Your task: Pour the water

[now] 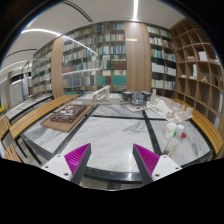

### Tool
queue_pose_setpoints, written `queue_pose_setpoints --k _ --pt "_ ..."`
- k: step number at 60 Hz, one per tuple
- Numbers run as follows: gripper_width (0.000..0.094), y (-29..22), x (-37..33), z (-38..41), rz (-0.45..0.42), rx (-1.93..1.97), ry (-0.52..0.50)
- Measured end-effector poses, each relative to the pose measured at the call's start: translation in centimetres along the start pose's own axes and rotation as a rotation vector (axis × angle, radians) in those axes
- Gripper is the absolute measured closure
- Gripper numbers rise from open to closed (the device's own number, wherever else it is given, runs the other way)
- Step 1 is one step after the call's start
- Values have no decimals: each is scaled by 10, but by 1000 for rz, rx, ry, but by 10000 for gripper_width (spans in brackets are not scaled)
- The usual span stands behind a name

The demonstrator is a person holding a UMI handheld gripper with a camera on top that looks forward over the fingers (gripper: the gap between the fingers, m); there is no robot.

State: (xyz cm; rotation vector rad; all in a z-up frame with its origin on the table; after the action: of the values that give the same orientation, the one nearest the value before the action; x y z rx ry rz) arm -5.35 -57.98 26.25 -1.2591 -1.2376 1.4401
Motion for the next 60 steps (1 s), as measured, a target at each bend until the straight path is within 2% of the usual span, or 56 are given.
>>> queue_pose_setpoints --k 7,14,15,20,26,34,45,50,56,59,60 --pt "75 26 5 -32 32 -3 22" --pt "82 80 18 -98 75 -23 48" --pt "82 71 6 -79 88 -25 63" --pt "81 110 12 -131 112 -36 114" --pt "83 131 19 -179 123 -25 187" --pt "84 140 45 -235 92 -17 255" --pt "92 130 105 -290 -17 -41 304" --pt "135 126 132 -301 -59 -43 299" --pt "266 127 157 -307 -87 -68 288" --pt "385 132 164 -309 -100 -87 288" --pt "389 130 166 -309 -118 -88 285"
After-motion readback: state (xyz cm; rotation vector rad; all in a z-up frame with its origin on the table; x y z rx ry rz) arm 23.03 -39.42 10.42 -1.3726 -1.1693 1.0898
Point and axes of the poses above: the point between the fingertips, and its own axes, seen from behind it with the camera up: z to the left, y down, x forward, the way the camera looks, the point moved 9 cm from there along -x, backward, against the way the camera looks, and after that the axes turned 14 degrees about -z, right-handed, at the moved point
